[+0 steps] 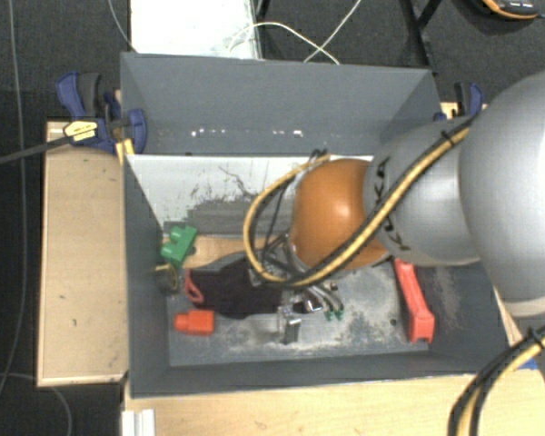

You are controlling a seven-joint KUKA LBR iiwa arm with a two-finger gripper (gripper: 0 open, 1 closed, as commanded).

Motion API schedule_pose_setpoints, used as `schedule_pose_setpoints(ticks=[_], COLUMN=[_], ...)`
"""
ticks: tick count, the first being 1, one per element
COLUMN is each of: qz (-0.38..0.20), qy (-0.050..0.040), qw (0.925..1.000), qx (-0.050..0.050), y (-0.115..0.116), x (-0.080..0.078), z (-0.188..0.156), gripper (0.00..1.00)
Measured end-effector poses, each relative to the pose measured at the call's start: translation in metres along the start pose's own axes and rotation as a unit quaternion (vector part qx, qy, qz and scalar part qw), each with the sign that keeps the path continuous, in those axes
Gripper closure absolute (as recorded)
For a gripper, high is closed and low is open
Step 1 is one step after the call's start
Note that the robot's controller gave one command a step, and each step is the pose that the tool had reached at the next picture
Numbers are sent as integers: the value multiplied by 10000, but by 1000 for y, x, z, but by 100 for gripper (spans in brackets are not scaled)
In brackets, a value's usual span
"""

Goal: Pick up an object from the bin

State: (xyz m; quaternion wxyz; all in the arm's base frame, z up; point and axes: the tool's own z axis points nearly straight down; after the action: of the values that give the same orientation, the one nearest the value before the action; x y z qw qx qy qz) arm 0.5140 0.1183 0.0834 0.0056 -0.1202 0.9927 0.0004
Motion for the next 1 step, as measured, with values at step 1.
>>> schedule_pose_setpoints(ticks=[1], qz=[65], qy=[-10], qw=[10000], qx=[-14], y=[15], x=[-5], z=[10], gripper=[100])
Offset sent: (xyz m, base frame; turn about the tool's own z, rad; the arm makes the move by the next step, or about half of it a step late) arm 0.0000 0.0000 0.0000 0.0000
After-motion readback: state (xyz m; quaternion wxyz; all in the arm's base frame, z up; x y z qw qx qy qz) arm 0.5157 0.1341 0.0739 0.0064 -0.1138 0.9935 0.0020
